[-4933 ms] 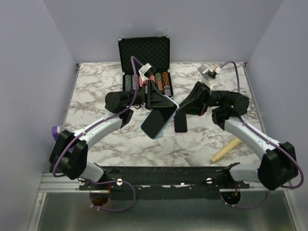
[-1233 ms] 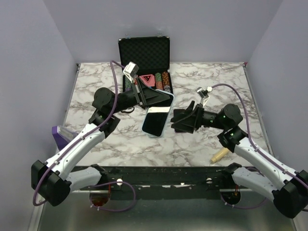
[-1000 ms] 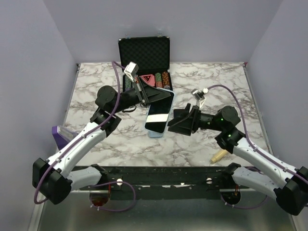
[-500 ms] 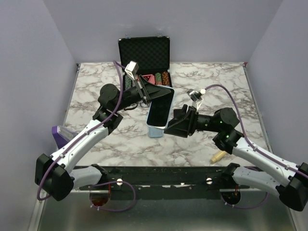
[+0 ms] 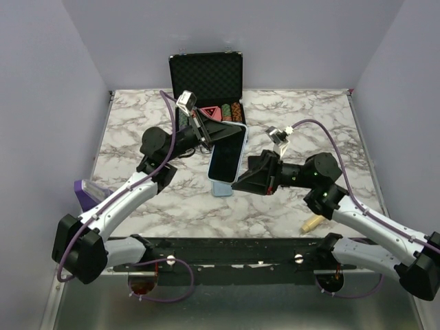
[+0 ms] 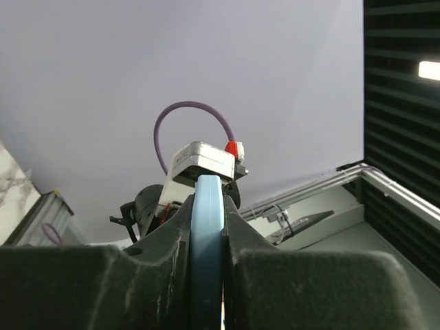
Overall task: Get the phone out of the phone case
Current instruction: Remove the phone case from the phone.
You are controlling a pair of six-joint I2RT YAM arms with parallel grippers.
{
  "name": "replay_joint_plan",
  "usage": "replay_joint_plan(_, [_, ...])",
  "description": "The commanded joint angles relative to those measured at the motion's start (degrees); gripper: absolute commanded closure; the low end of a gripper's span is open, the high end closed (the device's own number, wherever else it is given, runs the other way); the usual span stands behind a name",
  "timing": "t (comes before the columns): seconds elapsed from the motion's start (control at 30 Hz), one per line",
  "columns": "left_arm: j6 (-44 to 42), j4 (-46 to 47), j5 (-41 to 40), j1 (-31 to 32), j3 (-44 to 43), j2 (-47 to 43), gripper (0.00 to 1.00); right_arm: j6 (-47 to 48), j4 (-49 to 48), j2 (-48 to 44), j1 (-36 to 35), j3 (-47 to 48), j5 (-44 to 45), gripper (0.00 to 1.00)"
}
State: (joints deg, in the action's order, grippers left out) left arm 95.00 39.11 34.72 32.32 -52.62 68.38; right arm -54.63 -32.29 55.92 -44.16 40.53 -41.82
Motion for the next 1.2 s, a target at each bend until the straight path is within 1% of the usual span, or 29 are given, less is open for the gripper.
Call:
replay_joint_plan(0.0, [14.4,17.2,0.9,1.6,2.3,1.0,1.0,6.3,9.9,0.5,0.4,2.6,10.3,0.77])
replay_joint_plan(0.07, [17.5,20.8,0.7,2.3,2.7,1.7,1.0,7.1,15.1,0.2,0.4,3.2,16.3,0.78])
replay_joint_plan(0.13, [17.9,20.4,0.4,3.8,2.8,1.5,1.0,8.2,21.3,1.6,0.4,5.9,22.1,0.8])
replay_joint_plan(0.2, [18.5,21.2,-0.2,5.2,3.0,1.6,1.0,6.5,26.5,3.0,0.4,7.9,29.0,0.81])
replay_joint_plan(0.3, [19.4,22.8,-1.8,7.6,2.6,2.7,1.0,3.4,28.7,4.5,0.0,8.9,36.3,0.8])
replay_joint_plan(0.47, [22.1,26.5,-3.6,10.2,0.9,5.4,1.0,5.8,35.2,9.3,-1.3,10.7,47.9,0.81])
replay_joint_plan(0.6, [21.0,25.5,-4.0,10.3,0.1,4.8,1.0,5.9,33.4,7.9,-1.4,4.3,52.2,0.82])
replay_joint_plan(0.67, [20.8,25.4,-4.0,10.4,-0.5,4.8,1.0,5.8,33.5,8.2,-1.4,3.0,52.3,0.83])
replay_joint_plan(0.7, [21.2,25.7,-3.7,10.4,-0.9,5.0,1.0,6.1,33.8,8.7,-1.4,2.8,52.0,0.85])
replay_joint_plan(0.77, [21.6,25.8,-3.4,10.7,-1.3,4.9,1.0,5.6,34.3,9.7,-1.4,1.7,53.2,0.88])
replay_joint_plan(0.83, [21.4,25.4,-3.3,10.8,-1.3,4.5,1.0,7.1,32.8,10.1,-1.4,1.0,53.1,0.88])
replay_joint_plan(0.9, [21.0,25.0,-2.9,10.8,-1.0,4.2,1.0,10.3,32.8,9.8,-1.4,2.3,50.1,0.84])
replay_joint_plan(0.93, [21.0,24.5,-2.6,10.8,-0.6,4.2,1.0,12.2,31.2,9.4,-1.4,3.2,48.1,0.81])
replay_joint_plan(0.97, [21.0,23.9,-2.2,10.8,-0.4,4.4,1.0,13.8,31.5,9.2,-1.4,5.2,45.2,0.77])
replay_joint_plan(1.03, [20.1,23.1,-1.2,10.8,0.1,4.7,1.0,16.4,35.7,8.2,-1.4,7.8,42.3,0.65])
replay_joint_plan(1.07, [19.0,22.0,-0.2,10.4,0.1,4.4,1.0,17.1,36.8,6.7,-1.4,8.1,39.5,0.56])
replay_joint_plan(1.1, [16.6,18.3,0.7,10.0,0.1,4.0,1.0,17.6,38.7,5.4,-1.3,8.4,38.6,0.47])
replay_joint_plan(1.13, [13.8,14.8,1.4,9.4,0.1,2.7,1.0,17.8,40.5,3.9,-1.4,8.9,38.3,0.43])
replay_joint_plan(1.17, [10.4,10.1,1.9,8.8,0.1,1.9,1.0,17.8,42.4,2.5,-1.4,9.0,38.0,0.41])
